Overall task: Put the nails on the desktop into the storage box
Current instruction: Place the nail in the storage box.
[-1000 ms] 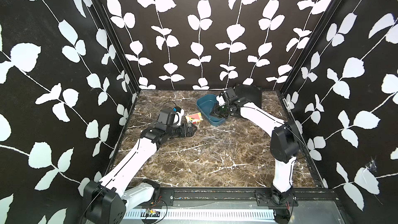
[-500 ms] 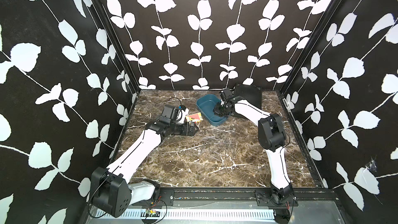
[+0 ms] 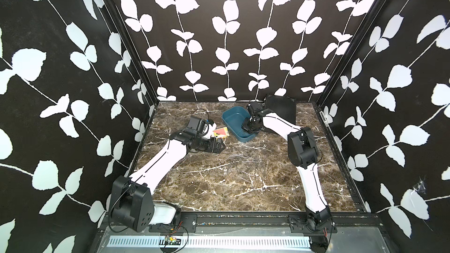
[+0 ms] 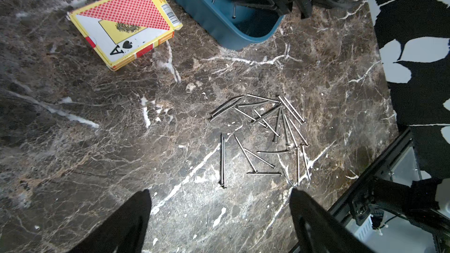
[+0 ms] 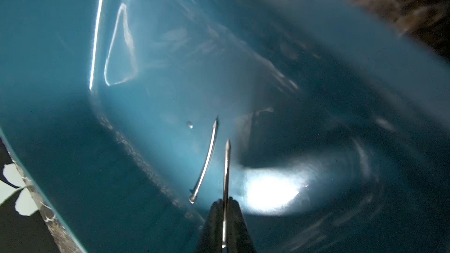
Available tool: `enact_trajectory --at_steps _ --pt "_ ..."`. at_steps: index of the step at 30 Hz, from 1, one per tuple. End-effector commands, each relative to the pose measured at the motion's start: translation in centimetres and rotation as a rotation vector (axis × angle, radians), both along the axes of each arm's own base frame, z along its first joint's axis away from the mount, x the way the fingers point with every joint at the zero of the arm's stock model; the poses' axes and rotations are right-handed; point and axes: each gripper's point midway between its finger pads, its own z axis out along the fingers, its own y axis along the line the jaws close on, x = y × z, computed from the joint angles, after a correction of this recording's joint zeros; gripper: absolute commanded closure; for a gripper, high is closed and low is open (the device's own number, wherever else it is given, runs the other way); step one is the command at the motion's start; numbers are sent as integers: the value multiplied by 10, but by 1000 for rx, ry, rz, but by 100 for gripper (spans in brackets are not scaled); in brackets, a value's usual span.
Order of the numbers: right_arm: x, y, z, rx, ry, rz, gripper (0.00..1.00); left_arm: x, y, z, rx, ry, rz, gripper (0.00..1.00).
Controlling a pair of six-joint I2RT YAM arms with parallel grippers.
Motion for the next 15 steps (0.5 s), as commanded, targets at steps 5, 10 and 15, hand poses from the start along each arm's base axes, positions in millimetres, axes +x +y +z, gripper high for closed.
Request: enact_trajectory --at_steps 5,10,15 --pt "-3 -12 54 -17 -88 43 80 -4 -1 -16 31 44 -32 13" --pt "-30 -30 94 -78 -143 138 75 -16 -11 -31 61 73 -61 16" --pt "-100 -68 88 -179 -74 223 70 -24 -25 -38 61 87 -79 15"
